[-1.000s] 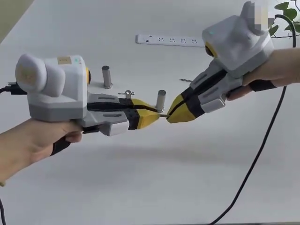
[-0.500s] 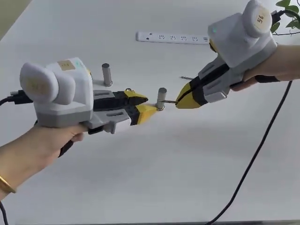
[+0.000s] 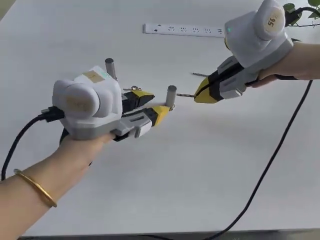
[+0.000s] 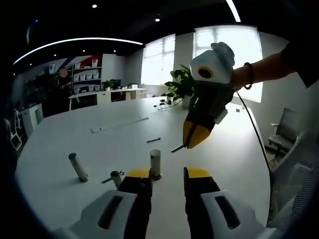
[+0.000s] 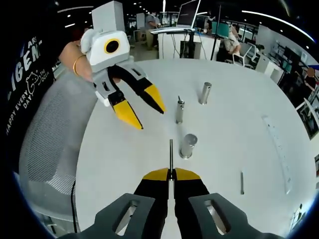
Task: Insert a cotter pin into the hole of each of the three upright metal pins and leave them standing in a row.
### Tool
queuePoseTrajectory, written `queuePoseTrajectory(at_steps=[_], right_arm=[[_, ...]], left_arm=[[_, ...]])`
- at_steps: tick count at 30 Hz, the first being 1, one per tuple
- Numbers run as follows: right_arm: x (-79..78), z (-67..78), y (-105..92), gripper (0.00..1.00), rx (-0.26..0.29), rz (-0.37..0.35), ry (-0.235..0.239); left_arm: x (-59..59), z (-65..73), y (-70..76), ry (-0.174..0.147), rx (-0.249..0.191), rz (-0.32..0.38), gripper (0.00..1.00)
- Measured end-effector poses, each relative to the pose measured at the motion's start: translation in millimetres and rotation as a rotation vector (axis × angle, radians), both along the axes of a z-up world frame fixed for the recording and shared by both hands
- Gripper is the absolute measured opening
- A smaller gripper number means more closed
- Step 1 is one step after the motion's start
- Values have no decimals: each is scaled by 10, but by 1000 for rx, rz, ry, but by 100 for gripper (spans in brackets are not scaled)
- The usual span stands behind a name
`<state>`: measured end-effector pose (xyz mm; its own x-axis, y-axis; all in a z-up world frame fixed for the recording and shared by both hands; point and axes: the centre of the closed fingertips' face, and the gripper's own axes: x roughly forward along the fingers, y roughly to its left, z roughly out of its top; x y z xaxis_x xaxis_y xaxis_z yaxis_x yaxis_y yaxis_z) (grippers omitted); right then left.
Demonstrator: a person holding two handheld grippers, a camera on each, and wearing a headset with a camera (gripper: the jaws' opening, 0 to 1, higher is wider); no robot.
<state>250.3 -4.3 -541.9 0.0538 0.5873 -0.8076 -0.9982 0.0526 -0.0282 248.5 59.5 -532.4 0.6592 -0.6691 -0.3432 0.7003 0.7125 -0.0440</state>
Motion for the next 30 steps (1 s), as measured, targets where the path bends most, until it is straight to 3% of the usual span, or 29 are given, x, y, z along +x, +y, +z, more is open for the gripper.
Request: queuePoseTrajectory(at_steps=[7, 15, 24, 30], right_arm=[[113, -115, -48, 0, -34, -2, -24], [243, -209, -77, 0, -42, 7, -19], [404, -235, -133, 0, -35, 3, -21], [410, -225, -106, 0, -30, 14, -20]], left_arm=[[119, -185, -39, 10, 35, 34, 24], [310, -317, -70, 33, 22, 82, 23], [433, -390, -189, 56, 1, 101, 23], [472, -409, -282, 54, 8, 105, 22]])
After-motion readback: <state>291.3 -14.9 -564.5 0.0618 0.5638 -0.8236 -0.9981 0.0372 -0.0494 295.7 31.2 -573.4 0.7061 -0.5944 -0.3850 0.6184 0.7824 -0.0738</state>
